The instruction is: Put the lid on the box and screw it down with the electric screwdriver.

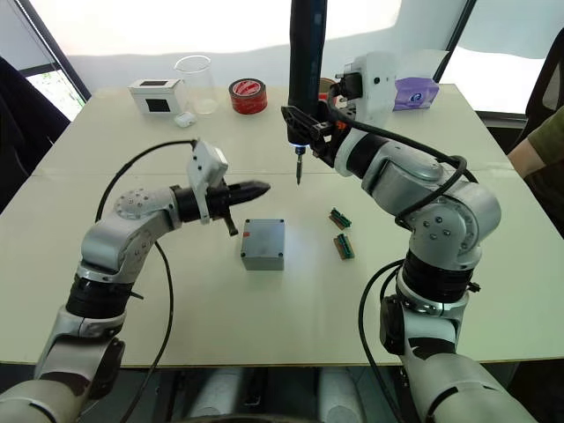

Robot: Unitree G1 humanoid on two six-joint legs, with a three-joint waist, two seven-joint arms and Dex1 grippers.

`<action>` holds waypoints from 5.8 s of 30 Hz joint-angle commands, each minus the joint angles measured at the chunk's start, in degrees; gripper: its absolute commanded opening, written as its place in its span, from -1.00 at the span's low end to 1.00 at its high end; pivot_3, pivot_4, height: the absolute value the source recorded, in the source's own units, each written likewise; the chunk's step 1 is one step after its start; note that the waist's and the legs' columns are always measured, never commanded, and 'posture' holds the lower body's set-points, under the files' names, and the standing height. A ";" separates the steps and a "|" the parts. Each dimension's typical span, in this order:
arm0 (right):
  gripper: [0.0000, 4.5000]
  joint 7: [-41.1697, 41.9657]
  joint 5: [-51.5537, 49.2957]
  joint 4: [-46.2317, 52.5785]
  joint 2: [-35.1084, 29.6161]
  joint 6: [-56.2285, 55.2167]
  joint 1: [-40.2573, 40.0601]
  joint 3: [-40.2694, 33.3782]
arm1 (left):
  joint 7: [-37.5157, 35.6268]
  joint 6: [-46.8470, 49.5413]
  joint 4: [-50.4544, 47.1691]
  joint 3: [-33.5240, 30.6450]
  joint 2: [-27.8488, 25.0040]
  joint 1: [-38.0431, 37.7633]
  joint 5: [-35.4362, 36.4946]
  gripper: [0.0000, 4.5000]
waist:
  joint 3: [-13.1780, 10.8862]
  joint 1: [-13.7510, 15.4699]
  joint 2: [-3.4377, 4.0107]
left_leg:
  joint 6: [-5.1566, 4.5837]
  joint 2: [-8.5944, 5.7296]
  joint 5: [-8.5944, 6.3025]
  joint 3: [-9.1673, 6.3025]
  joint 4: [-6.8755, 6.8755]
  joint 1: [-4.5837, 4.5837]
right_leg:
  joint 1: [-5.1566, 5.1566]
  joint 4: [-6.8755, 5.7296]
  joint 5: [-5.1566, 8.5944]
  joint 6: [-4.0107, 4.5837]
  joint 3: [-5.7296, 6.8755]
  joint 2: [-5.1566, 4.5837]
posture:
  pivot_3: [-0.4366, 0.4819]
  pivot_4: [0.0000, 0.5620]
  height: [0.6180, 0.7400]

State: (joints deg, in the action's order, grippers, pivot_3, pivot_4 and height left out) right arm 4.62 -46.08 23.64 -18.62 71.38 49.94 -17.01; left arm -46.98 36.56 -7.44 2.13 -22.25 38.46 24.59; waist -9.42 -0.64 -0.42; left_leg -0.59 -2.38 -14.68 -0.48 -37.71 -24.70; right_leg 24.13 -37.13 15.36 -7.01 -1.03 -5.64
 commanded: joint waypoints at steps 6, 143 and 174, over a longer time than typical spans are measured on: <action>-0.20 0.20 -8.04 -13.55 -19.68 20.95 -1.79 -8.96 | -16.38 5.62 -8.15 7.06 -11.08 2.28 6.17 -1.00 | 0.00 -0.13 0.00 | -0.09 0.02 -0.04 0.05 -0.07 -0.04 | -0.06 0.07 0.00 0.01 0.00 0.02 | -0.05 -0.47 1.00; 0.99 48.92 28.18 0.19 -21.64 -25.24 -22.09 36.74 | -14.78 -8.47 2.30 10.82 -15.57 -10.59 -12.69 -1.00 | -0.17 0.09 -0.21 | -0.16 0.07 -0.08 0.07 -0.52 -0.29 | 0.10 -0.06 -0.08 -0.16 -0.02 0.09 | -0.05 -0.47 1.00; 0.04 35.76 27.90 -20.58 -16.88 -36.08 -26.80 16.03 | -13.24 1.96 -6.44 5.11 -16.21 -4.28 -0.63 -1.00 | -0.16 -0.03 -0.22 | -0.12 0.08 -0.05 0.09 -0.52 -0.29 | 0.08 -0.07 -0.08 -0.17 -0.04 0.11 | -0.05 -0.47 1.00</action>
State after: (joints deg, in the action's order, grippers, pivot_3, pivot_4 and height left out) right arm 40.29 -18.74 3.10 -35.72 37.04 21.61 -0.60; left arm -60.36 39.38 -12.11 7.77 -37.83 33.88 24.21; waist -9.58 -0.67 -0.65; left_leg -0.70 -2.31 -14.73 -0.39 -38.24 -24.99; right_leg 24.21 -37.20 15.28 -7.17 -1.07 -5.53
